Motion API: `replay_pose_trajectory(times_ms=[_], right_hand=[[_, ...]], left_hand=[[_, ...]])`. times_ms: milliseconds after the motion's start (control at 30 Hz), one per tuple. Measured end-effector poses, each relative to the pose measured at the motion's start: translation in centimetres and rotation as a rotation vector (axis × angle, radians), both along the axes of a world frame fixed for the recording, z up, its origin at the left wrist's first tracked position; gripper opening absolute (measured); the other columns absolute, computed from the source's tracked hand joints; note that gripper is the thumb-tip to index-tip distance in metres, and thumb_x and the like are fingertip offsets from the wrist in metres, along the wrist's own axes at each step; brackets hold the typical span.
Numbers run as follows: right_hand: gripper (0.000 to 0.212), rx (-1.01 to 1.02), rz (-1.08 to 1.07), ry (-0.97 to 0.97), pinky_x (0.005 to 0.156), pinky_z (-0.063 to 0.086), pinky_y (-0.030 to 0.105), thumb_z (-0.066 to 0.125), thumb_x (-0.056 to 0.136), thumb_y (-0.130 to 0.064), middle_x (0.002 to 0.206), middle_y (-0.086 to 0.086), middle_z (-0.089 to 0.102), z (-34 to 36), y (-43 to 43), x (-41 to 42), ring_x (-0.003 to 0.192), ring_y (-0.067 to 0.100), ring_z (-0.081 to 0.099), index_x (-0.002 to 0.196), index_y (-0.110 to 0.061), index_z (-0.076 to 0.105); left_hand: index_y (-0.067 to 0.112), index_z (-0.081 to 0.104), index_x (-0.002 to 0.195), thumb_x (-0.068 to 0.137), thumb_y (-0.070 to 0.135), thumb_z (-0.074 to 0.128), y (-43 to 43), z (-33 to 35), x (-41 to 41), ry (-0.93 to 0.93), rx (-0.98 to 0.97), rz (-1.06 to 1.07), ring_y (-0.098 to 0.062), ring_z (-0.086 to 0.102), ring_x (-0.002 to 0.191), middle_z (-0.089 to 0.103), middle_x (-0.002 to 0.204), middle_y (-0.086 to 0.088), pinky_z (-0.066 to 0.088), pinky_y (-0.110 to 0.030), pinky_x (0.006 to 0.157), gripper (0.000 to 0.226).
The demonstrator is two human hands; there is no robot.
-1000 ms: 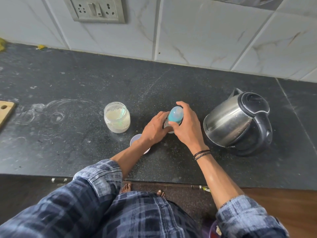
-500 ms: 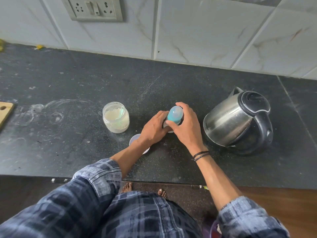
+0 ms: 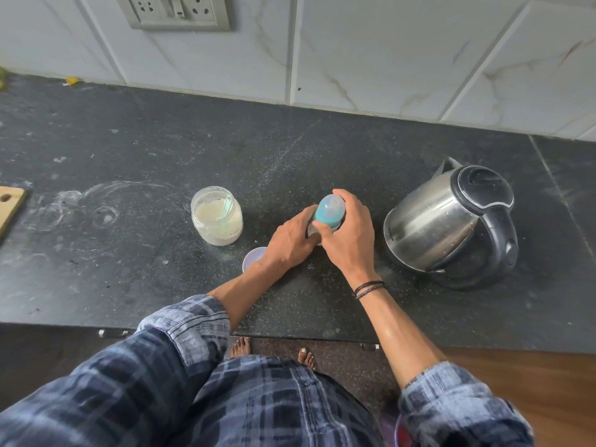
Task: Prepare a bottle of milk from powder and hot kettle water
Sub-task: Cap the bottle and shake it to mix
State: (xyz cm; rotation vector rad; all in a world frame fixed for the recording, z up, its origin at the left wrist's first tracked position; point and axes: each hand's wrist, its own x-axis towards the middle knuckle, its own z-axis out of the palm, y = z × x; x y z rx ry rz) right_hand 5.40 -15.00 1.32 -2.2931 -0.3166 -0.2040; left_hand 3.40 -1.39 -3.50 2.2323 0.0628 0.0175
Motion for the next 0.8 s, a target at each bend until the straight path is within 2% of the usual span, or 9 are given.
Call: replay_pose_trajectory(times_ms=[100,233,367,500,600,667,733,800], right_hand=[[0.070,0.017,-0.046,-0.010,0.092,0.034,0.015,0.090,0.072,-0.016,0.127,0.000,0.066,0.0,0.5,-0.1,0.114,0.024,0.057,0.135,-0.014,0.060],[0.064,0.024,-0.098,-0.030,0.087,0.034,0.016,0.089,0.072,-0.018,0.121,0.001,0.068,-0.2,1.0,-0.3,0.108,0.026,0.058,0.129,-0.014,0.061],[0.063,0.016,-0.132,-0.040,0.086,0.036,0.020,0.089,0.072,-0.020,0.119,0.002,0.067,-0.5,1.4,-0.4,0.105,0.025,0.057,0.129,-0.015,0.061],[0.061,0.031,-0.141,-0.038,0.088,0.044,0.030,0.089,0.074,-0.020,0.116,0.005,0.066,-0.5,1.2,-0.7,0.104,0.026,0.057,0.129,-0.012,0.062],[0.060,0.008,-0.055,0.012,0.090,0.043,0.027,0.091,0.074,-0.020,0.115,0.005,0.062,-0.1,0.2,-0.3,0.106,0.025,0.056,0.126,-0.013,0.063],[0.062,-0.021,0.043,0.093,0.094,0.043,0.027,0.092,0.073,-0.019,0.118,0.006,0.059,0.4,-0.8,0.6,0.112,0.025,0.056,0.128,-0.011,0.063],[0.065,-0.027,0.148,0.150,0.101,0.045,0.033,0.090,0.076,-0.014,0.126,0.006,0.058,0.9,-1.8,1.3,0.120,0.025,0.054,0.134,-0.012,0.062],[0.070,-0.022,0.204,0.177,0.105,0.040,0.027,0.086,0.080,-0.011,0.138,0.003,0.060,1.3,-2.3,1.6,0.128,0.022,0.050,0.143,-0.015,0.057]], left_hand=[[0.015,0.047,0.149,0.100,0.024,0.055,-0.1,-0.2,0.0,-0.019,0.004,0.017,-0.036,0.064,0.117,0.067,0.137,-0.008,0.048,-0.044,0.091,0.050],[0.015,0.049,0.147,0.103,0.021,0.055,-0.2,-0.5,0.0,-0.045,0.011,0.029,-0.038,0.065,0.111,0.069,0.132,-0.009,0.044,-0.038,0.082,0.045],[0.014,0.049,0.148,0.104,0.020,0.055,-0.2,-0.4,-0.1,-0.046,0.014,0.031,-0.038,0.065,0.113,0.069,0.133,-0.009,0.049,-0.042,0.087,0.045],[0.013,0.050,0.146,0.104,0.023,0.056,-0.5,-0.4,-0.1,-0.043,0.014,0.062,-0.037,0.065,0.114,0.069,0.134,-0.009,0.050,-0.043,0.090,0.043],[0.014,0.050,0.146,0.102,0.024,0.060,-0.4,-0.4,0.0,-0.034,0.014,0.050,-0.035,0.064,0.116,0.067,0.135,-0.008,0.048,-0.041,0.091,0.046],[0.015,0.050,0.147,0.099,0.027,0.065,-0.2,-0.4,0.1,-0.024,0.016,0.040,-0.032,0.064,0.112,0.068,0.134,-0.007,0.045,-0.037,0.086,0.051],[0.017,0.050,0.146,0.097,0.035,0.068,-0.1,-0.4,0.2,-0.005,0.012,0.033,-0.028,0.063,0.104,0.069,0.127,-0.004,0.040,-0.035,0.081,0.055],[0.018,0.050,0.145,0.095,0.042,0.068,-0.1,-0.3,0.3,0.012,0.009,0.027,-0.023,0.058,0.094,0.067,0.117,0.000,0.037,-0.034,0.078,0.059]])
